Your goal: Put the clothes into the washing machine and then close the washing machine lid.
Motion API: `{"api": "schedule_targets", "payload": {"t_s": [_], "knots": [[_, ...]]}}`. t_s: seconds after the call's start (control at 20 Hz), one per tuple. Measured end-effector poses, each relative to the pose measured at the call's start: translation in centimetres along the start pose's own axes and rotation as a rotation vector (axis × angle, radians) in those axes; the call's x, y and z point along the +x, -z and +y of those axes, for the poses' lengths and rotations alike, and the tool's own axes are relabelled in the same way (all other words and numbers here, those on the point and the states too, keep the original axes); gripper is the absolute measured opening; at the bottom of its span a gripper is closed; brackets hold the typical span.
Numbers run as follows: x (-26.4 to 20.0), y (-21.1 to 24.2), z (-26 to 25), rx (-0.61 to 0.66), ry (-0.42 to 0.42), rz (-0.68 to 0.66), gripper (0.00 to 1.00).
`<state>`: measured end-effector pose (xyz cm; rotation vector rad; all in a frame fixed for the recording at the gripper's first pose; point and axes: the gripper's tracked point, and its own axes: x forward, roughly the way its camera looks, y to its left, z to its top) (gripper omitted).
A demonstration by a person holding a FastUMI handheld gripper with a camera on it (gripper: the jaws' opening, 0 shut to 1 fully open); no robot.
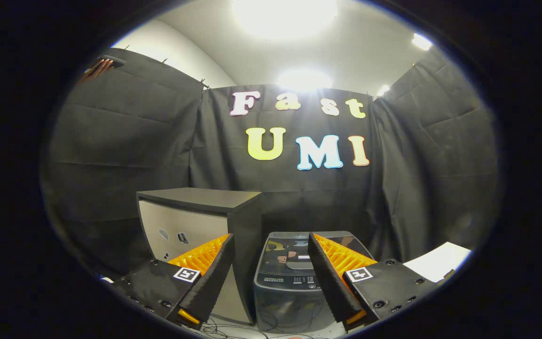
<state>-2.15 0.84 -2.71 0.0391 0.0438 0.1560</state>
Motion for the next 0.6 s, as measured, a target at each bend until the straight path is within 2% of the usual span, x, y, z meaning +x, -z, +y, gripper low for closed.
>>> {"api": "schedule_targets", "payload": {"t_s": [0.6], "knots": [[-3.8, -1.4, -2.0, -0.033, 0.069, -0.030, 0.98]]}}
